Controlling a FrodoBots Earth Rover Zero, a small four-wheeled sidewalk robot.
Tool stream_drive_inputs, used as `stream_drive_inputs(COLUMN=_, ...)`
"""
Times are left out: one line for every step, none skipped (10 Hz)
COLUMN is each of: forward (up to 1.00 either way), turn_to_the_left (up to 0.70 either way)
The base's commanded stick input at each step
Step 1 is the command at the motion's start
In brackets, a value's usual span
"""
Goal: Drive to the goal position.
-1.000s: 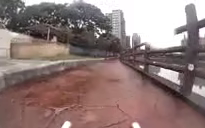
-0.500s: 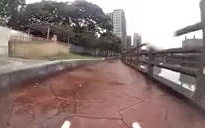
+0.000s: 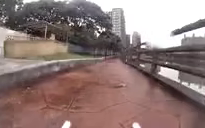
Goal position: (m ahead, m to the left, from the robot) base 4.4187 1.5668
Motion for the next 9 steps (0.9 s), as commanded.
stream_drive_inputs(forward=0.50, turn_to_the_left=0.00)
stream_drive_inputs(forward=0.50, turn_to_the_left=0.00)
stream_drive_inputs(forward=0.50, turn_to_the_left=0.00)
stream_drive_inputs(forward=0.50, turn_to_the_left=0.00)
stream_drive_inputs(forward=0.50, turn_to_the_left=0.00)
stream_drive_inputs(forward=0.50, turn_to_the_left=0.00)
stream_drive_inputs(forward=0.50, turn_to_the_left=0.00)
stream_drive_inputs(forward=0.50, turn_to_the_left=0.00)
stream_drive_inputs(forward=0.50, turn_to_the_left=0.00)
